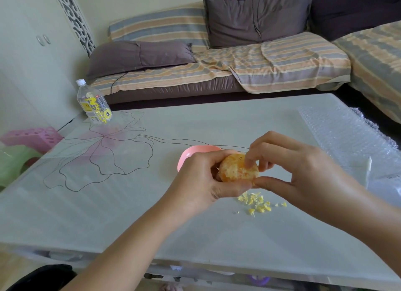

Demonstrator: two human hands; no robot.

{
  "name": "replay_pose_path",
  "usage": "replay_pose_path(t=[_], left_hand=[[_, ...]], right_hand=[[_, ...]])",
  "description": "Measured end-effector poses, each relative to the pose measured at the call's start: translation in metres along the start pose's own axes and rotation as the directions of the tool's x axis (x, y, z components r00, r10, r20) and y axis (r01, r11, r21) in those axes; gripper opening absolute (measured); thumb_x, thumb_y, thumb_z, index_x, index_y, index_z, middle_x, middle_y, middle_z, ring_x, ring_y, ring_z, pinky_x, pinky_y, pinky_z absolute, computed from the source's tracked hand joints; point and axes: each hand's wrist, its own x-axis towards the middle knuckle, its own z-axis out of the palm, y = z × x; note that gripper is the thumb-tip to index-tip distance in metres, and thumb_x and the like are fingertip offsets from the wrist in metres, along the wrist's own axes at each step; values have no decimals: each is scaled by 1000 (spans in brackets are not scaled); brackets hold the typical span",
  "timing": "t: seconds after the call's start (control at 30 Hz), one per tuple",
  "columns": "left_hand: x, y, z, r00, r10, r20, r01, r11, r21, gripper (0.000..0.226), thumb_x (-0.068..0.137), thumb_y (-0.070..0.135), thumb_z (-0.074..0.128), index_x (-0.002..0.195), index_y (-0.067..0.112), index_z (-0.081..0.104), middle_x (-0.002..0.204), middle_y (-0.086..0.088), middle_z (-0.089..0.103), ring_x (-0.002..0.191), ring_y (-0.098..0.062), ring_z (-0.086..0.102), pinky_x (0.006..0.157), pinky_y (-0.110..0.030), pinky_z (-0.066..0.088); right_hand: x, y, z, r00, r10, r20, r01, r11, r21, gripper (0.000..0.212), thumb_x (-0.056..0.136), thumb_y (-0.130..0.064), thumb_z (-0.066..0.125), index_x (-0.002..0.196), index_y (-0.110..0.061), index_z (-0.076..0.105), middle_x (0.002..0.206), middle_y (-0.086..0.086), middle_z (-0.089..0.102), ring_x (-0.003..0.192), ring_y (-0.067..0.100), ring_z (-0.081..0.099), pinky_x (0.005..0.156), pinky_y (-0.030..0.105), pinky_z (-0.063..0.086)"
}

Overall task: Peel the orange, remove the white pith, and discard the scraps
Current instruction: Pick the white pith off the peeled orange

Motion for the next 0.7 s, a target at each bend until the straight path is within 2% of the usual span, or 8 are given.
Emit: replay_pose_path(t=[0.13, 0.2, 0.27, 0.37, 0.47, 0.6, 0.7], left_hand=[[1, -4, -1, 999, -43, 29, 44, 999, -25, 31, 70, 14, 81, 98, 24, 71, 89, -6, 69, 80, -12, 65, 78, -26, 54], [0, -3, 0, 998, -50, 46, 52, 998, -35, 28, 72, 11, 80, 97, 22, 71, 87, -2, 67, 78, -10, 64, 76, -24, 53], [0, -2, 1, 997, -57, 58, 59, 997, -43, 27, 71, 11, 80, 95, 20, 71, 84, 1, 66, 76, -8, 63, 73, -22, 53], [0, 0, 2, 995, -74, 61, 78, 994, -74, 23, 75, 2, 76, 92, 16, 69, 66, 13, 61, 60, -2, 57, 58, -14, 46], [0, 1, 3, 995, -78, 54, 82, 992, -90, 24, 76, 0, 74, 90, 19, 68, 60, 15, 59, 54, -1, 53, 54, -14, 43], [2, 2, 3, 997, -77, 32, 79, 994, -73, 27, 75, 3, 76, 92, 24, 69, 62, 14, 60, 56, -3, 54, 55, -16, 44], [2, 4, 2, 997, -74, 12, 74, 995, -71, 30, 73, 2, 77, 88, 27, 69, 66, 13, 60, 61, -3, 56, 58, -14, 46]], right_hand=[[-1, 2, 0, 1000, 19, 22, -19, 1000, 6, 32, 76, -23, 78, 89, -37, 52, 94, -20, 48, 77, -7, 50, 70, 6, 40], [-2, 3, 0, 999, 23, 24, -23, 1000, 6, 33, 75, -22, 78, 87, -37, 52, 93, -20, 48, 77, -6, 50, 70, 8, 41], [-2, 3, 0, 999, 23, 26, -23, 1000, 16, 25, 76, -24, 77, 84, -34, 55, 93, -19, 49, 76, -5, 51, 67, 6, 39], [-2, 2, 0, 1000, 9, 21, -9, 1000, 7, 10, 78, -31, 68, 75, -29, 59, 94, -19, 51, 73, 0, 54, 61, 3, 36], [-3, 3, 0, 1000, 17, -7, -17, 999, 36, 7, 76, -32, 66, 75, -29, 60, 94, -17, 53, 74, 3, 55, 59, 2, 35], [-3, 5, -2, 998, 54, -34, -50, 990, 129, 20, 74, -34, 70, 91, -31, 60, 91, -15, 56, 81, 5, 57, 72, 16, 45], [-2, 5, -4, 1000, 23, -20, -20, 990, 142, 15, 81, -40, 64, 91, -29, 66, 93, -15, 58, 79, 5, 60, 72, 16, 47]])
